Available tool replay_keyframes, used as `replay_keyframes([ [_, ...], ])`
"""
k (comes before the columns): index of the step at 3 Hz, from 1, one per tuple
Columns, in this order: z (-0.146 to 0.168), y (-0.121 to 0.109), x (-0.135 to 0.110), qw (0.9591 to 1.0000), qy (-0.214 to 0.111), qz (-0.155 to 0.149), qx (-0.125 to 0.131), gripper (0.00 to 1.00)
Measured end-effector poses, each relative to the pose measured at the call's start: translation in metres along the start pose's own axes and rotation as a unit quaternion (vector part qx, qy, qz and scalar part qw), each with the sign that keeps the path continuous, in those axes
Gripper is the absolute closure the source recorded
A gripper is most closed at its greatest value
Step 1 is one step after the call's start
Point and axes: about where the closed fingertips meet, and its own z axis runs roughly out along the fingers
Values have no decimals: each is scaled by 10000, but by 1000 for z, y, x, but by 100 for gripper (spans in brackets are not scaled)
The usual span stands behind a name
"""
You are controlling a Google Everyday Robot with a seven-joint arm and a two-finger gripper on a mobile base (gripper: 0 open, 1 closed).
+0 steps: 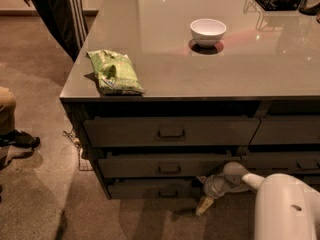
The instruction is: Open bottom drawer
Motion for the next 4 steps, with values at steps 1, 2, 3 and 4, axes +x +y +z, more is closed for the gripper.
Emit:
replay_keyframes([
  [1, 10, -8, 7, 9999, -66, 89, -14, 0],
  [2, 19, -9, 19, 9995, -134, 269, -56, 19],
  [3, 20, 1, 26, 9989, -220, 415, -40, 42],
  [4, 14, 14, 29, 9983, -311, 484, -10, 65],
])
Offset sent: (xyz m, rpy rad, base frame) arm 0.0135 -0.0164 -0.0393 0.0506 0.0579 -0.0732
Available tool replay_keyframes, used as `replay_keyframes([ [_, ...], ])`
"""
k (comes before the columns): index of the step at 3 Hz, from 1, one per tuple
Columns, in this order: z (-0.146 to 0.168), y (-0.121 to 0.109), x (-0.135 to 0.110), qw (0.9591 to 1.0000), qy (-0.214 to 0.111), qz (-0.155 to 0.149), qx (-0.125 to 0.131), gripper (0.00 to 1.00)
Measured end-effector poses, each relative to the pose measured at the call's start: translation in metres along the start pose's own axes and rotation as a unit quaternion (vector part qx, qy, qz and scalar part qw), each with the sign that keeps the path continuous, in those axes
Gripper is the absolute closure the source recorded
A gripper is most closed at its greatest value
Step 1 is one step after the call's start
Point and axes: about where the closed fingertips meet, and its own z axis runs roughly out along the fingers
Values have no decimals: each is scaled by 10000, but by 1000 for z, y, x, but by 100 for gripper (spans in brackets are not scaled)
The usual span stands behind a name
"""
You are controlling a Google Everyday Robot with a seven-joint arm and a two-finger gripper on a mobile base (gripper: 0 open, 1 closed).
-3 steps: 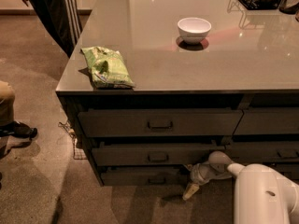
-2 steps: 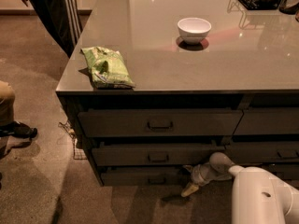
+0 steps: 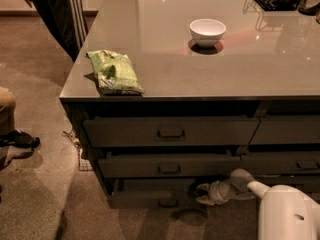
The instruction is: Open bottom drawer
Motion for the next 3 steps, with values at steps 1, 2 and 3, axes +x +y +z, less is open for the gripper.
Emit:
replay_keyframes([
  [1, 0, 0, 0, 10000, 0, 0, -1, 89],
  [2, -6, 42, 4, 9994, -55, 119, -308, 100],
  [3, -11, 84, 8, 9980, -144, 244, -564, 100],
])
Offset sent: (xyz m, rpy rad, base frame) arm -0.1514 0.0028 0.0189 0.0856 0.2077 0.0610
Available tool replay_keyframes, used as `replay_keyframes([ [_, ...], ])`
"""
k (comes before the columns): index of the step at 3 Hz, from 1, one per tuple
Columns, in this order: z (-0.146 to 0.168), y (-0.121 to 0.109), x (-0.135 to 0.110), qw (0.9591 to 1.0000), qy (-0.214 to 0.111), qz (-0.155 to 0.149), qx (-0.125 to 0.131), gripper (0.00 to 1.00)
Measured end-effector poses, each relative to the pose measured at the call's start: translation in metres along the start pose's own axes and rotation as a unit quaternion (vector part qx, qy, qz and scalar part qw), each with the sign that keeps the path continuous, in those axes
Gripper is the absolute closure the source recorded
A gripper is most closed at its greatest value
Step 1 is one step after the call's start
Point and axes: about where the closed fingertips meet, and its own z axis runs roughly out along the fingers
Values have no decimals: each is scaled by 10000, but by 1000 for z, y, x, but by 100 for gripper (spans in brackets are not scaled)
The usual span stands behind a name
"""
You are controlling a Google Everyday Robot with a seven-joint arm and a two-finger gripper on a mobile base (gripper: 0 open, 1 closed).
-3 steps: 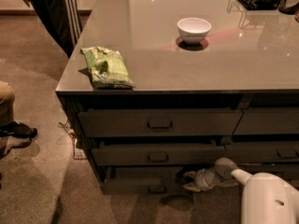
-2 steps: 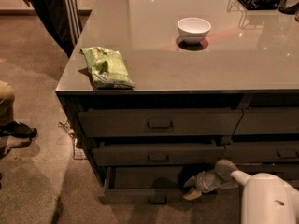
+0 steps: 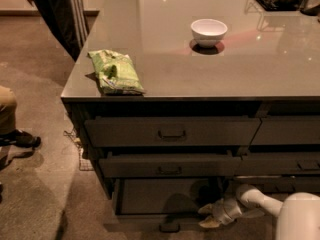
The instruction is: Open bottom drawer
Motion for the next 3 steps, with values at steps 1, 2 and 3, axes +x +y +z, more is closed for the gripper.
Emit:
replay_keyframes([
  [1, 7, 53, 9, 9988, -171, 218, -400, 100],
  [2, 10, 76, 12, 9976, -238, 323, -571, 100],
  [3, 11, 77, 12, 9976, -238, 323, -572, 86],
])
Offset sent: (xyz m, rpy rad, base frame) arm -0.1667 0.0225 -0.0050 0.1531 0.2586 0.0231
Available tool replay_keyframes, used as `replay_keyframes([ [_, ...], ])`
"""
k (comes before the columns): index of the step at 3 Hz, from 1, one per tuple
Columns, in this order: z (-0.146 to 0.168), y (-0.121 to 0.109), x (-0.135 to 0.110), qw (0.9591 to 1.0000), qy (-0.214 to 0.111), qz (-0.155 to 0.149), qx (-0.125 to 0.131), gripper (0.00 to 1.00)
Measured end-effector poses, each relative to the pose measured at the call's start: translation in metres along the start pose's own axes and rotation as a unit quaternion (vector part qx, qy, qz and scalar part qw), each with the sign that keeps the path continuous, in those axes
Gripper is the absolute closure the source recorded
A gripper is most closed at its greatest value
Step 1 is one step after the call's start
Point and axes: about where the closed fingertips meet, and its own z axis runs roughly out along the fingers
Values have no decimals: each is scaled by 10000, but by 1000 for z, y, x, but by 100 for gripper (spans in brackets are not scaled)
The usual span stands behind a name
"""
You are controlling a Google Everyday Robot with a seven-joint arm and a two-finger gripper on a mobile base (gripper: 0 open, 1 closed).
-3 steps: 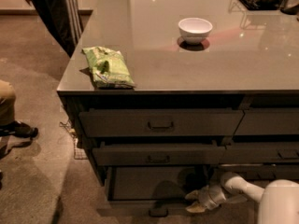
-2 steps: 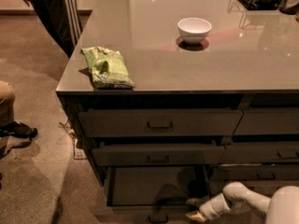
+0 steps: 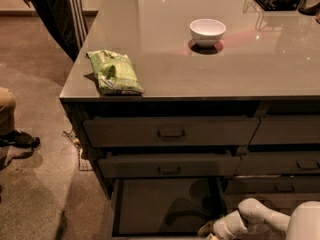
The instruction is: Open bottom drawer
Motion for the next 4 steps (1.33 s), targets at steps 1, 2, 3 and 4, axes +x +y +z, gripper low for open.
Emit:
replay_keyframes([
  [1, 2, 1, 0, 10000, -8, 2, -22, 63],
  [2, 5, 3, 0, 10000, -16, 5, -45, 39],
  [3, 7, 5, -1, 10000, -25, 9, -66, 16],
  [4, 9, 6, -1, 10000, -32, 12, -86, 0],
])
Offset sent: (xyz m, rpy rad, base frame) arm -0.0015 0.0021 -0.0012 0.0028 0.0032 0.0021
